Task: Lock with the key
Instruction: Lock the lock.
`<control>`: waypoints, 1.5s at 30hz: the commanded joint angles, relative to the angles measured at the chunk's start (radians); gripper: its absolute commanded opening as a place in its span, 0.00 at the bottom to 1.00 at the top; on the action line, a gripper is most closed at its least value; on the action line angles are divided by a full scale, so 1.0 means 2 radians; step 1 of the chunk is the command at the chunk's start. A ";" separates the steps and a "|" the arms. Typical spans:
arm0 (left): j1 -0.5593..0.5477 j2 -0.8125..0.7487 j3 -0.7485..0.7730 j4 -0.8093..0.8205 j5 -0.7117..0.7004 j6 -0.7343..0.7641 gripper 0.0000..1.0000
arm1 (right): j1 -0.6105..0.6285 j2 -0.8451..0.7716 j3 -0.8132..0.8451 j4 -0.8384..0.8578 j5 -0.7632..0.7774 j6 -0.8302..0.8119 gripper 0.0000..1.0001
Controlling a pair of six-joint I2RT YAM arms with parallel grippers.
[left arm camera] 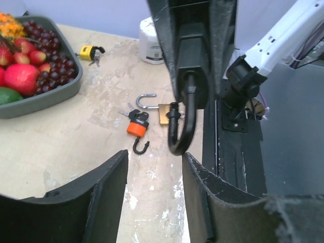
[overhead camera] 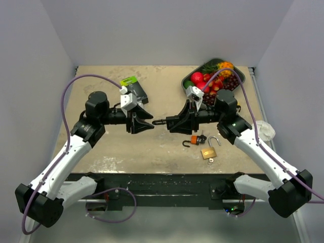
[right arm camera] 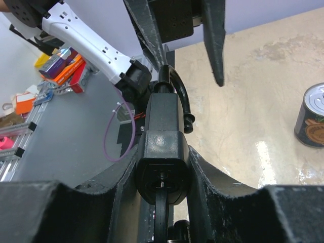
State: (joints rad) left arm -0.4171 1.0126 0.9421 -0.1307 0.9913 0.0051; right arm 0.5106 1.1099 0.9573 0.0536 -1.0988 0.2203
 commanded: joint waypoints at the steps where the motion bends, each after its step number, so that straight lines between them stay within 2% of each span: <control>1: 0.001 -0.017 -0.002 0.024 0.043 -0.015 0.50 | 0.002 -0.013 0.023 0.046 0.001 -0.001 0.00; 8: -0.007 -0.024 -0.021 0.078 0.022 -0.048 0.49 | 0.002 -0.010 0.031 0.049 -0.001 -0.002 0.00; 13: -0.034 -0.022 -0.022 0.095 -0.019 -0.051 0.46 | 0.008 -0.012 0.033 0.048 -0.002 -0.006 0.00; 16: -0.045 -0.017 -0.025 0.107 -0.023 -0.059 0.38 | 0.011 -0.013 0.032 0.046 -0.001 -0.007 0.00; 17: -0.048 -0.015 -0.025 0.109 -0.022 -0.061 0.31 | 0.011 -0.013 0.032 0.045 -0.001 -0.008 0.00; 20: -0.056 -0.013 -0.025 0.109 -0.016 -0.064 0.25 | 0.011 -0.013 0.034 0.046 0.004 -0.012 0.00; 21: -0.057 -0.013 -0.025 0.108 -0.015 -0.064 0.25 | 0.010 -0.013 0.034 0.046 0.004 -0.013 0.00; 22: -0.058 -0.014 -0.026 0.106 -0.014 -0.065 0.28 | 0.011 -0.013 0.034 0.045 0.004 -0.015 0.00; 23: -0.058 -0.014 -0.026 0.104 -0.014 -0.063 0.35 | 0.011 -0.012 0.035 0.043 0.003 -0.017 0.00; 25: -0.058 -0.016 -0.025 0.093 -0.017 -0.059 0.38 | 0.010 -0.013 0.035 0.040 0.002 -0.021 0.00; 30: -0.058 -0.018 -0.025 0.050 -0.029 -0.026 0.39 | 0.011 -0.016 0.034 0.027 0.001 -0.032 0.00; 34: -0.057 -0.018 -0.026 0.048 -0.029 -0.026 0.38 | 0.010 -0.017 0.031 0.027 0.001 -0.034 0.00; 40: -0.058 -0.012 -0.021 0.058 -0.017 -0.040 0.20 | 0.011 -0.017 0.028 0.029 0.003 -0.033 0.00; 44: -0.059 -0.011 -0.022 0.097 0.006 -0.069 0.00 | 0.010 -0.017 0.025 0.038 0.007 -0.032 0.00; 45: -0.064 -0.011 -0.022 0.100 0.009 -0.075 0.00 | 0.011 -0.016 0.025 0.040 0.009 -0.035 0.00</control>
State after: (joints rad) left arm -0.5270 0.9901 0.8894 -0.0254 0.9569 -0.0864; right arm 0.5278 1.1099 0.9630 0.0475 -1.0878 0.1673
